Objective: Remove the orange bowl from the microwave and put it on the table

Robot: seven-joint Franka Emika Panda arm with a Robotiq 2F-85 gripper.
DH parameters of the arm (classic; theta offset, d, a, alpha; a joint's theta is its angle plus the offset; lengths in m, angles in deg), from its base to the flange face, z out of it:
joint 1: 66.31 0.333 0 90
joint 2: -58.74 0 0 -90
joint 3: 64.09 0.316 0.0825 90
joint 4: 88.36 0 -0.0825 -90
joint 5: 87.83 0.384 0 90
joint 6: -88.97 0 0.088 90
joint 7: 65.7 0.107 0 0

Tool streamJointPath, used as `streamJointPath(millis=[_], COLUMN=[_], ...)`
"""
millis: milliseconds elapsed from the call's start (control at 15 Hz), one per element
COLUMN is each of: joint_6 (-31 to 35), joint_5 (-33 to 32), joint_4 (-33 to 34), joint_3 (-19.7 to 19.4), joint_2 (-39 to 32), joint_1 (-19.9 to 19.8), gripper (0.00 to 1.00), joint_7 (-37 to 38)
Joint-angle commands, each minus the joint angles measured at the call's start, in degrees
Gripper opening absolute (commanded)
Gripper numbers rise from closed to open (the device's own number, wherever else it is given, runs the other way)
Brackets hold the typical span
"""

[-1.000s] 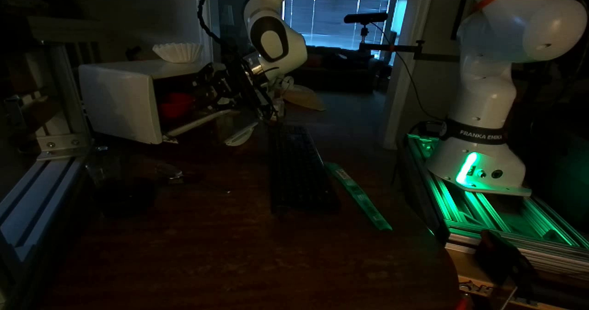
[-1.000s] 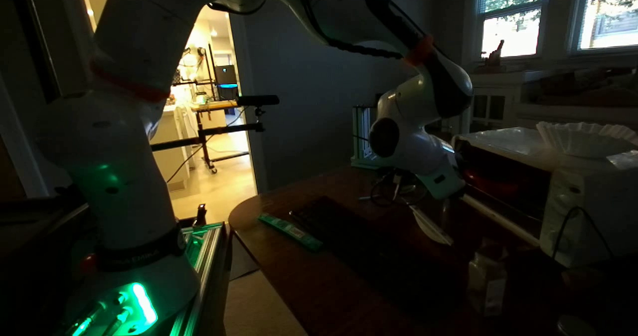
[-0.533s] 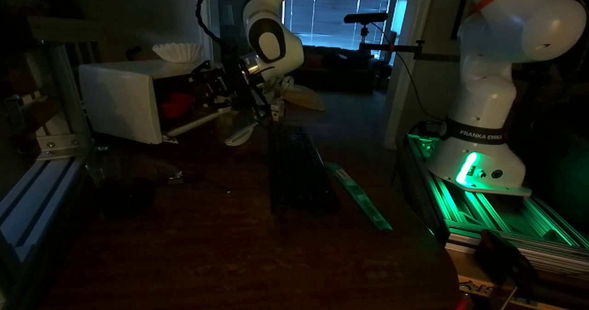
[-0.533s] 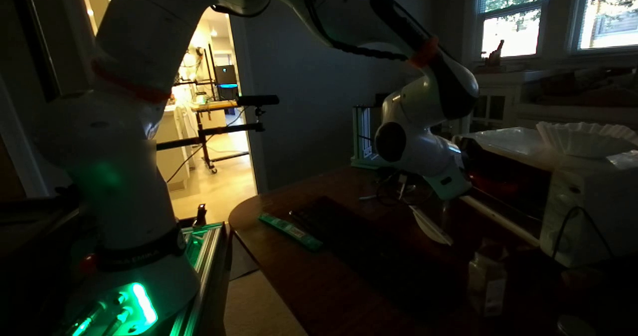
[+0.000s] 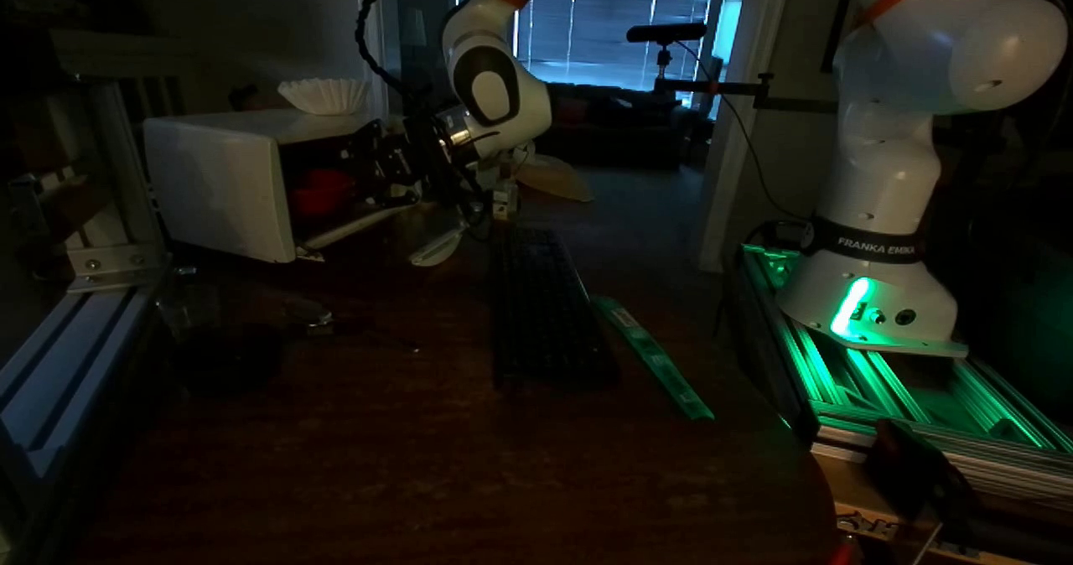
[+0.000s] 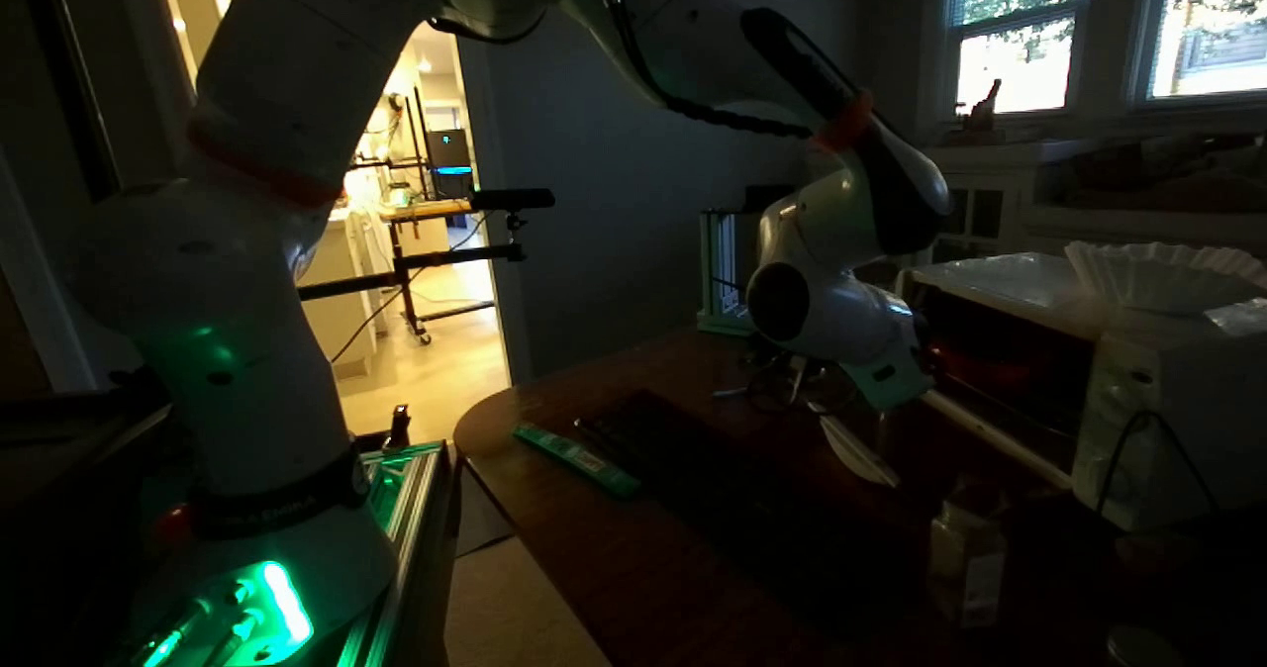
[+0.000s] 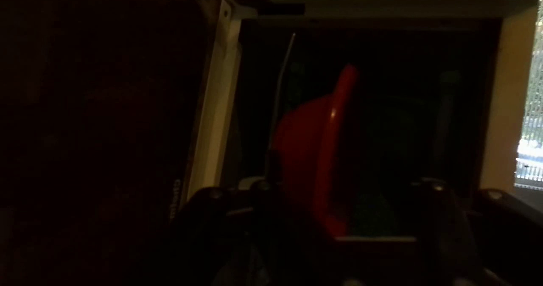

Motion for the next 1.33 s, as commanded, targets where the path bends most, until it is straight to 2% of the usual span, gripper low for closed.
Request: streamJointPath(millis=[0, 600, 667, 800, 867, 933, 1067, 1267], joint_6=[-2.5, -5.8, -6.0, -6.2, -6.3, -6.6, -7.1, -7.5], joint_5=[-0.2, -0.3, -0.3, -0.2, -0.2, -0.2, -0.2, -0.3], joint_4=[-0.1, -1.1, -1.1, -1.0, -1.1, -1.2, -1.3, -1.4], joint_3=[0.7, 0.9, 0.9, 0.9, 0.9, 0.9, 1.0, 1.1], joint_2=[-0.6, 0.4, 0.4, 0.3, 0.3, 0.4, 0.5, 0.5], joint_1=[-0.9, -1.8, -1.8, -2.0, -2.0, -2.0, -2.1, -2.1], gripper=[0.61, 0.59, 0.53, 0.33, 0.33, 0.26, 0.2, 0.27], joint_7=[1.6, 3.1, 3.2, 3.3, 3.2, 3.2, 3.3, 3.5])
